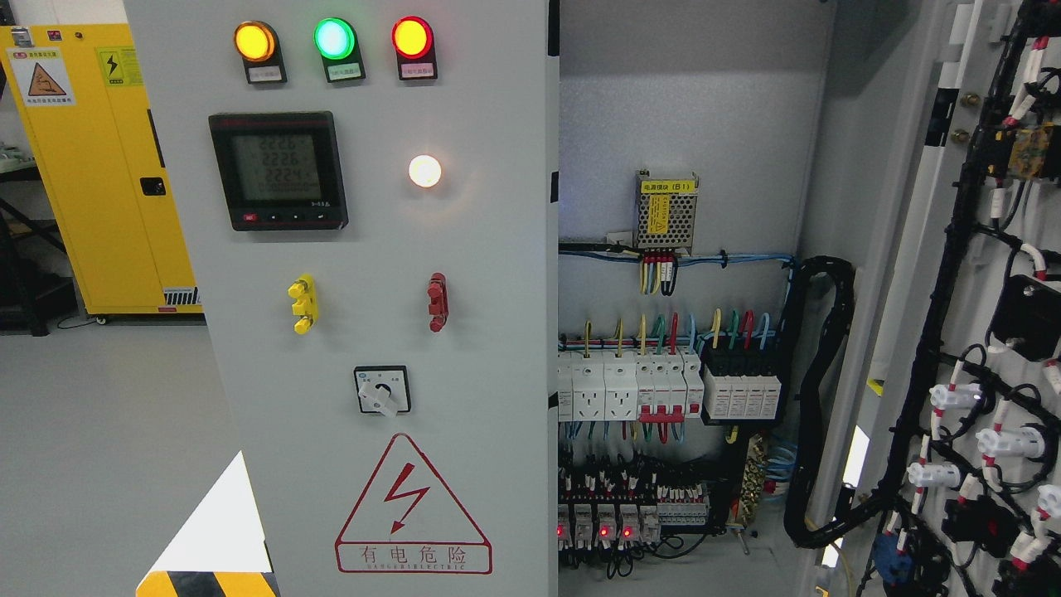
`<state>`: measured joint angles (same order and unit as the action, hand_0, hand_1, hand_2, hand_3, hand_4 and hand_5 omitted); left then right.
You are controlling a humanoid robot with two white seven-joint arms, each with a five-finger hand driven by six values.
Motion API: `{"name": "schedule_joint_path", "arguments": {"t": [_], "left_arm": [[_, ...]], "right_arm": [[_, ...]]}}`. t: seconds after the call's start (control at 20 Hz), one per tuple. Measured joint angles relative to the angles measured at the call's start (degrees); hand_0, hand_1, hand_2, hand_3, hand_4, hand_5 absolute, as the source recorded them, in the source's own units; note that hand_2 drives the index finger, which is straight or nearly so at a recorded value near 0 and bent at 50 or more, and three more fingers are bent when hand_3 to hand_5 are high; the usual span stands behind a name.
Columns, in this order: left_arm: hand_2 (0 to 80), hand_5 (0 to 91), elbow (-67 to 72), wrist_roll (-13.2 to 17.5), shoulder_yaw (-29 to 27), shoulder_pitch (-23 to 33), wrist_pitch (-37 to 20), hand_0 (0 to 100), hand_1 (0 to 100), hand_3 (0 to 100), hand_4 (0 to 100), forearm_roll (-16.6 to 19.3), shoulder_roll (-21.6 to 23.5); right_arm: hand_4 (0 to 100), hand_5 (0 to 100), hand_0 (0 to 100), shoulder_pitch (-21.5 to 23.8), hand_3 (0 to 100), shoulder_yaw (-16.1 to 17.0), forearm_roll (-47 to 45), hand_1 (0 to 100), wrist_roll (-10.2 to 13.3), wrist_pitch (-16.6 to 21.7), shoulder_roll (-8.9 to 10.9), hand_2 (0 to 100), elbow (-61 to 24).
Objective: Open door with both hands
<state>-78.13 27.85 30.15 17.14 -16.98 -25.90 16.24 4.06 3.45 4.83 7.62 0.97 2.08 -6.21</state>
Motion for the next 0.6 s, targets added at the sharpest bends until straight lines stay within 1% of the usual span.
{"name": "schedule_joint_path", "arguments": {"t": [0.05,0.15,0.2,0.4,0.5,0.6], "left_arm": [[2.7,0.0,3.1,0.02,-0.65,0.37,-1.59,0,18,0,0,0.27,-0.55],[2.1,0.0,9.86,0.06,-2.18,0.32,-4.05,0,18,0,0,0.68,-1.93],[0.3,0.0,13.43,0.07,-3.08,-0.01,-4.87,0,19,0,0,0.86,-2.75],[0.0,0.0,26.72,0.31,-7.35,-1.34,-6.0,2,21,0,0,1.33,-6.36],[0.0,0.0,32.84,-1.28,-9.48,-2.04,-6.21,8,21,0,0,1.45,-8.0],[0.0,0.0,38.56,-3.2,-11.26,-3.03,-4.97,11,22,0,0,1.48,-9.36]], "right_arm": [[0,0,21,0.0,0,0.0,-0.01,11,0.0,0.0,0.0,0,-0.01],[0,0,21,-0.02,0,0.0,-0.04,11,0.0,0.0,0.01,0,-0.05],[0,0,21,-0.03,0,0.0,-0.05,11,0.0,0.0,0.03,0,-0.06],[0,0,21,-0.06,0,-0.01,-0.06,11,0.0,0.0,0.05,0,-0.1],[0,0,21,-0.11,0,-0.06,-0.07,11,0.0,0.0,0.08,0,-0.12],[0,0,21,-0.14,0,-0.08,-0.07,11,0.0,0.0,0.12,0,-0.13]]}}
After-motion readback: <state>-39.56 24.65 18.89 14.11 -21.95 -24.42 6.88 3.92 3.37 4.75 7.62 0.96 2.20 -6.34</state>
